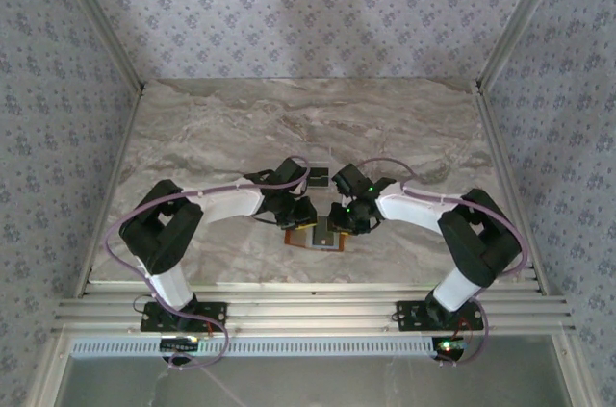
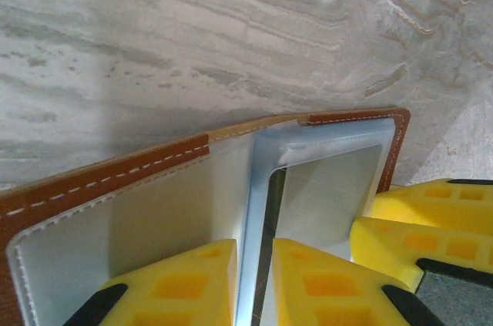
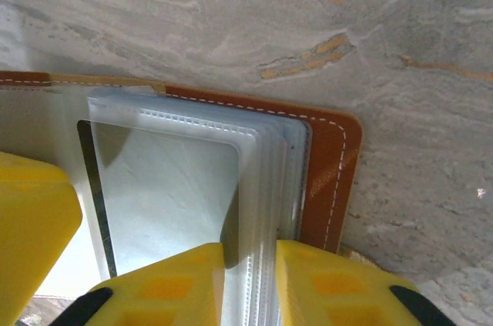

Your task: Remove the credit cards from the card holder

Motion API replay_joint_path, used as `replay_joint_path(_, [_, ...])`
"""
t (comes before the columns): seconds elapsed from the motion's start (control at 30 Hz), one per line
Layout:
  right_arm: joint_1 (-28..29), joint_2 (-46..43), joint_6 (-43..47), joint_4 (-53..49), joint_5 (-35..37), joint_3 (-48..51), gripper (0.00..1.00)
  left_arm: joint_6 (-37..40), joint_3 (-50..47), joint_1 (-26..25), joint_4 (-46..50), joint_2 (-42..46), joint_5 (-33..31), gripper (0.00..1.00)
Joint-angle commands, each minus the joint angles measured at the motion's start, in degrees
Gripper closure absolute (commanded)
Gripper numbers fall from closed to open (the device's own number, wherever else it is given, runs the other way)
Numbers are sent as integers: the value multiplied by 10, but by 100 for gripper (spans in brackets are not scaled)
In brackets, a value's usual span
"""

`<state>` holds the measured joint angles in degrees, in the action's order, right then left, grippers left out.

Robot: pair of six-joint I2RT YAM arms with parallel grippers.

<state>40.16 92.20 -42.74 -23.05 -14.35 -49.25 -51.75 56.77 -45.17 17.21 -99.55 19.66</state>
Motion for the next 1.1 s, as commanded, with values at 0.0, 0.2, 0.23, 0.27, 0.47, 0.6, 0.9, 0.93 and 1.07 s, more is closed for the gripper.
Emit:
replay_joint_path(0.0, [4, 14, 4, -1, 9, 4, 78, 4, -5, 6, 26, 13, -17, 80])
replay_joint_path(0.2, [3, 17, 9, -1, 8, 6, 82, 4, 16, 6, 36, 34, -12, 79])
replay_joint_path(0.23, [4, 17, 9, -1, 9, 7, 83, 3, 19, 6, 36, 36, -9, 79])
replay_joint_path(0.27, [3, 17, 9, -1, 8, 7, 83, 2, 22, 5, 36, 36, -6, 79])
replay_joint_path(0.47, [4, 16, 10, 0, 7, 10, 83, -7, 31, -2, 32, 24, -1, 80])
replay_joint_path(0.6, [4, 15, 10, -1, 6, 8, 83, -8, 30, -4, 34, 5, -1, 81])
replay_joint_path(0.9, [5, 10, 11, -7, 10, 9, 84, -10, 31, -7, 21, -19, 8, 85])
replay_joint_path(0.93, [5, 10, 10, -6, 10, 10, 84, -10, 30, -7, 21, -22, 8, 85])
replay_joint_path(1.07, [5, 10, 9, -6, 9, 11, 84, -8, 26, -7, 22, -31, 7, 85])
